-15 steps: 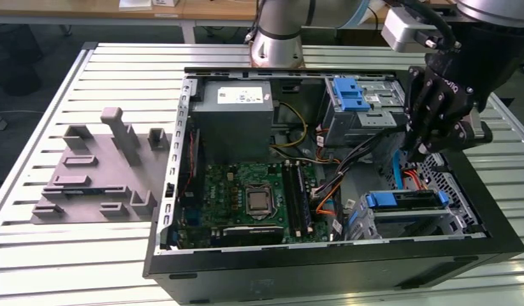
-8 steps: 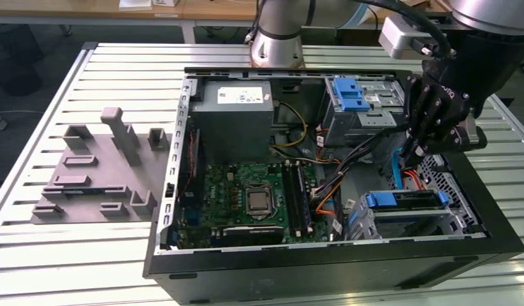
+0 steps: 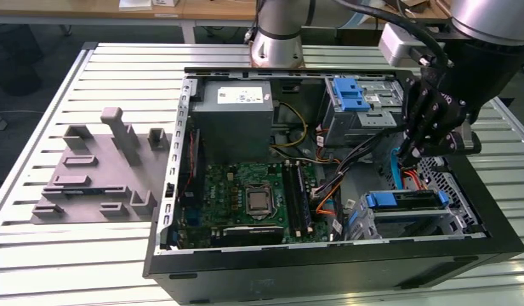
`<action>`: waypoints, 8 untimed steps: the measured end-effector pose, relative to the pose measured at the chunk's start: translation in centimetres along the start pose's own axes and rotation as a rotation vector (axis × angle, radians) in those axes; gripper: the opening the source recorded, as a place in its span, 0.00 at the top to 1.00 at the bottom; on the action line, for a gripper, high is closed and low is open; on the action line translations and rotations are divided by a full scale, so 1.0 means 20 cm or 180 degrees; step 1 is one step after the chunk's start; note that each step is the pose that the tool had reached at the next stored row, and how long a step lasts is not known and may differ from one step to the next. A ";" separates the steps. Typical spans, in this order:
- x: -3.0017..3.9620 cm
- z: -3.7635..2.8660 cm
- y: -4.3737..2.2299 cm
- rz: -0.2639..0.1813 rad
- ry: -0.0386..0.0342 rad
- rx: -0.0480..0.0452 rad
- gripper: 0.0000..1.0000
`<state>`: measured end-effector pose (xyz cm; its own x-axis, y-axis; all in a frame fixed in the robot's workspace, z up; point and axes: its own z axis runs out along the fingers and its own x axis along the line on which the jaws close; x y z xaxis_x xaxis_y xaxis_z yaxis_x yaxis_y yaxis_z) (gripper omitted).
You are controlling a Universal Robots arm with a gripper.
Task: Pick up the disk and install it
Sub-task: 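Insert the second disk wire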
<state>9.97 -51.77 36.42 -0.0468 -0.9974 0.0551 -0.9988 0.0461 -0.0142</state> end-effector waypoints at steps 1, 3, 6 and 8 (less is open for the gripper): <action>0.003 0.002 0.000 0.0000 0.0000 0.0000 0.83; 0.013 0.005 -0.001 0.0000 0.0000 0.0000 0.83; 0.038 0.012 -0.002 0.0000 0.0000 0.0000 0.83; 0.054 0.015 -0.002 0.0000 0.0000 0.0000 0.83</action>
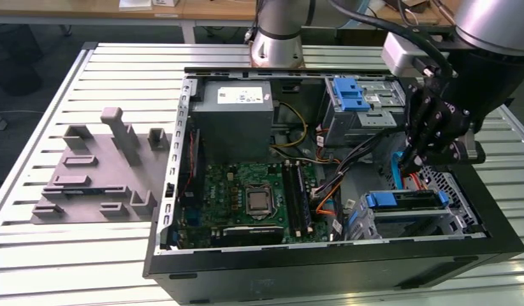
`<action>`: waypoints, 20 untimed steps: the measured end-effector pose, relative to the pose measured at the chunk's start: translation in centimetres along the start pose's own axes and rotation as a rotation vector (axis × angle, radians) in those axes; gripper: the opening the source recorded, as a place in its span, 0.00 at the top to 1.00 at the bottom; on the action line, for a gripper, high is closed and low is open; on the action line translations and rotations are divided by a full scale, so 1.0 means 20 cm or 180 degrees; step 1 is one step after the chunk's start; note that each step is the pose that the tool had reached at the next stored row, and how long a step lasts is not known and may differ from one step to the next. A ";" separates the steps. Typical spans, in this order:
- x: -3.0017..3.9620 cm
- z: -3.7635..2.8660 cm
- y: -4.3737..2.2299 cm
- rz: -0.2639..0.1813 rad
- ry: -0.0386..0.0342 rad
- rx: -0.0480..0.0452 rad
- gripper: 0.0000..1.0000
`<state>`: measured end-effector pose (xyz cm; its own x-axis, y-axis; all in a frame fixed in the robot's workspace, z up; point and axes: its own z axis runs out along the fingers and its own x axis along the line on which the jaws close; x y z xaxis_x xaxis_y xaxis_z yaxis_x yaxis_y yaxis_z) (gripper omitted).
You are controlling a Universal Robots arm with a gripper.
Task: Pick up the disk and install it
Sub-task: 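Insert the second disk wire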
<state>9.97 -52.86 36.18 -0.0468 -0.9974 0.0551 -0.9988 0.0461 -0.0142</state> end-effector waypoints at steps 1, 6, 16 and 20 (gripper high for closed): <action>0.009 0.002 0.000 0.0000 0.0000 0.0000 0.83; 0.034 0.010 -0.002 0.0000 0.0000 0.0000 0.83; 0.048 0.024 -0.002 0.0001 -0.0111 -0.0005 0.83; 0.068 0.040 -0.003 0.0001 -0.0112 -0.0005 0.83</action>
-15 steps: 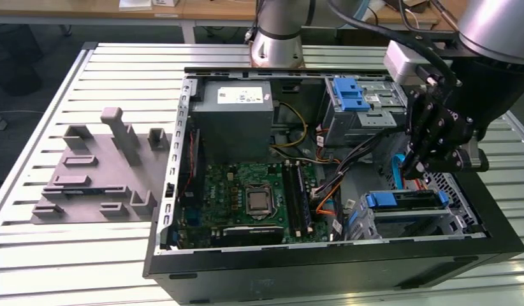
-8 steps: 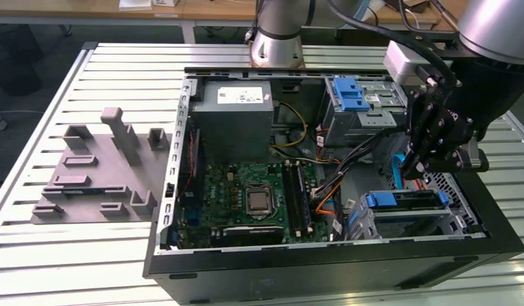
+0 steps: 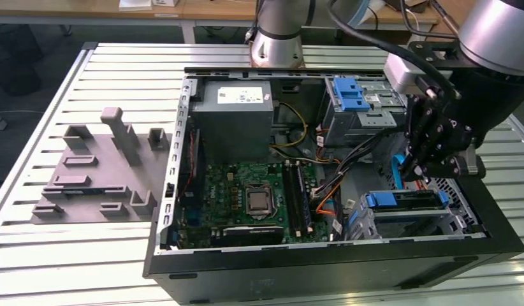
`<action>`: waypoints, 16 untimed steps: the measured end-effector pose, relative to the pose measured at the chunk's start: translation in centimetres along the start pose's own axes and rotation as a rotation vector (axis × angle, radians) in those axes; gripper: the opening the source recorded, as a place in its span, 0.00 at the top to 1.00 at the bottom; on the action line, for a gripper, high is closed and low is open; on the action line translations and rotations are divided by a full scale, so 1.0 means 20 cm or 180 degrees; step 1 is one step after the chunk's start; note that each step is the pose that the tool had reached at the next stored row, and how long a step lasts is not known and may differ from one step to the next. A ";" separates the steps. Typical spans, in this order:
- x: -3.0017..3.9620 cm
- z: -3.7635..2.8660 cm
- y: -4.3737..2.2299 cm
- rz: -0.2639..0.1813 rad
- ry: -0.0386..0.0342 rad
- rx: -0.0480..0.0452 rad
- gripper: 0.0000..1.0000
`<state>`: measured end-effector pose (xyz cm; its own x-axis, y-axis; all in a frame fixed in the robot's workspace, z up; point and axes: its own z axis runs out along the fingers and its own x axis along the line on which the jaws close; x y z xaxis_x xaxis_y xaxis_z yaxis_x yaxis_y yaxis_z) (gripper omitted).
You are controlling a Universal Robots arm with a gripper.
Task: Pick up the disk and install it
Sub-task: 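Insert the second disk wire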
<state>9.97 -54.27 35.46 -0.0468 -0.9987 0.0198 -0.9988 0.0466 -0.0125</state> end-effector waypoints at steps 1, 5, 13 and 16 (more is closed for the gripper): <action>0.006 0.004 0.000 0.0000 0.0000 0.0000 0.83; 0.033 0.022 -0.001 0.0000 0.0000 0.0000 0.83; 0.044 0.031 -0.003 0.0000 0.0000 0.0000 0.83; 0.043 0.040 -0.017 0.0000 0.0000 -0.0001 0.83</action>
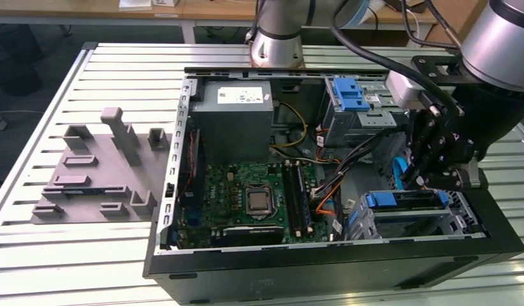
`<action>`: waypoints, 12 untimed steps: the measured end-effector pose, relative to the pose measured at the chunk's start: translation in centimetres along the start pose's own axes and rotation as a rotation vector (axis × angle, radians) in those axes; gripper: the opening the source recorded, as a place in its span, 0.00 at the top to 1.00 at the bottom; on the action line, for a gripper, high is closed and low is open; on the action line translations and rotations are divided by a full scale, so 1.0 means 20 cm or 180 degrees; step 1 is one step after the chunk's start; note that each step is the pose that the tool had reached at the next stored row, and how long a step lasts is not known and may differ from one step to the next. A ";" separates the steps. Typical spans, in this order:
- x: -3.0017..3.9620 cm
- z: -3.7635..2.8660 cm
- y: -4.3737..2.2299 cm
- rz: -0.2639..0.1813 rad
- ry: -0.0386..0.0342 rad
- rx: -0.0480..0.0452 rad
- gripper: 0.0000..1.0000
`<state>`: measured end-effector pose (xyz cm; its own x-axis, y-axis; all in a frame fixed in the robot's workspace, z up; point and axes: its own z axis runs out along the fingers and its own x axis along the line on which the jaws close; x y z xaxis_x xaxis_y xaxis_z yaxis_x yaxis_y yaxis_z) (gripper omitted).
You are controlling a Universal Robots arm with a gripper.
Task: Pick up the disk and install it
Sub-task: 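Insert the second disk wire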
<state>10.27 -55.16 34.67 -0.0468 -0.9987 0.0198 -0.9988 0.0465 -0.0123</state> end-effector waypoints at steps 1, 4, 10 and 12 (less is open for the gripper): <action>0.000 0.003 -0.003 0.0000 0.0000 0.0000 0.83; 0.003 0.016 -0.005 0.0001 0.0001 0.0000 0.83; 0.016 0.036 -0.010 0.0000 0.0000 0.0000 0.83; 0.017 0.038 -0.011 0.0000 0.0000 0.0000 0.83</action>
<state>10.48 -55.53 33.92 -0.0469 -0.9987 0.0198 -0.9988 0.0467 -0.0122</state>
